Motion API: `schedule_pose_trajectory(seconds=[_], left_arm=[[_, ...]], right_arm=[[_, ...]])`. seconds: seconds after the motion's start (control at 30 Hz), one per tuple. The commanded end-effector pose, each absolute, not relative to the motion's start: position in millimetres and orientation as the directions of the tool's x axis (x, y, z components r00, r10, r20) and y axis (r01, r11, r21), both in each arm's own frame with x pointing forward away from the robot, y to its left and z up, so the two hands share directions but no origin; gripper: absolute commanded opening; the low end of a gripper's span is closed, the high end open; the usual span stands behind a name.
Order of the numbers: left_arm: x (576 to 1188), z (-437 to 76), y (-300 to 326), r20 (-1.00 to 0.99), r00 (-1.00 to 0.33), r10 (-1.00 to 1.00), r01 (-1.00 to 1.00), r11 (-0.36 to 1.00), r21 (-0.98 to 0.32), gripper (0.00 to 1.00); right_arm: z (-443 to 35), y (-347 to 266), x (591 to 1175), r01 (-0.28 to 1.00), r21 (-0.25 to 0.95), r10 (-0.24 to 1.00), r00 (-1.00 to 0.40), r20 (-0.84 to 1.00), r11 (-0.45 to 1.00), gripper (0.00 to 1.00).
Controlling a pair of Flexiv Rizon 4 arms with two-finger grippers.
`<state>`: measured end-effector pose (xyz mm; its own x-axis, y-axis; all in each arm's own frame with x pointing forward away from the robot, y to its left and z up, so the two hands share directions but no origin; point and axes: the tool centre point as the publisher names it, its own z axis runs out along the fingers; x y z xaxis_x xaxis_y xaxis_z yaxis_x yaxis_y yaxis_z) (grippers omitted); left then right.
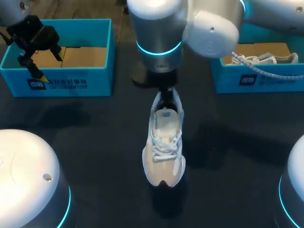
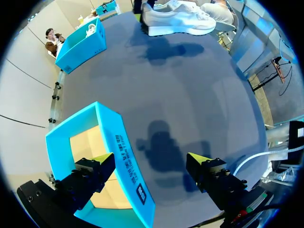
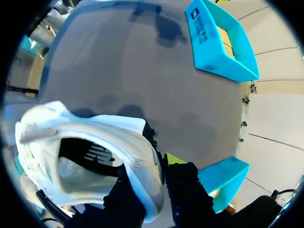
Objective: Take the shoe out of the shoebox, open the shoe tongue, remove and reinsert the insole, then place the shoe into the shoebox
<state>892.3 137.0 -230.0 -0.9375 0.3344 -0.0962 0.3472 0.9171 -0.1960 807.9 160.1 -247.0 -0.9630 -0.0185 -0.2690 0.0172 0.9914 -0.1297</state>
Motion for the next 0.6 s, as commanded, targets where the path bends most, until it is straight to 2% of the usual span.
schedule_pose_trajectory(seconds=[0.03,0.17,0.27,0.6], left_arm=[[892,-230,137,-0.095,-0.937,0.335,0.348,0.917,-0.193,1.00],[892,-230,137,-0.095,-0.937,0.335,0.348,0.917,-0.193,1.00],[892,-230,137,-0.095,-0.937,0.335,0.348,0.917,-0.193,1.00],[892,-230,137,-0.095,-0.937,0.335,0.348,0.917,-0.193,1.00]], right_arm=[[-220,134,831,-0.001,-0.178,-0.053,-0.957,-0.287,0.984,0.00],[-197,108,851,-0.010,-0.225,-0.079,-0.951,-0.300,0.974,0.00],[-182,88,864,-0.022,-0.209,-0.091,-0.941,-0.326,0.978,0.00],[-139,55,902,-0.033,-0.282,-0.132,-0.931,-0.339,0.959,0.00]])
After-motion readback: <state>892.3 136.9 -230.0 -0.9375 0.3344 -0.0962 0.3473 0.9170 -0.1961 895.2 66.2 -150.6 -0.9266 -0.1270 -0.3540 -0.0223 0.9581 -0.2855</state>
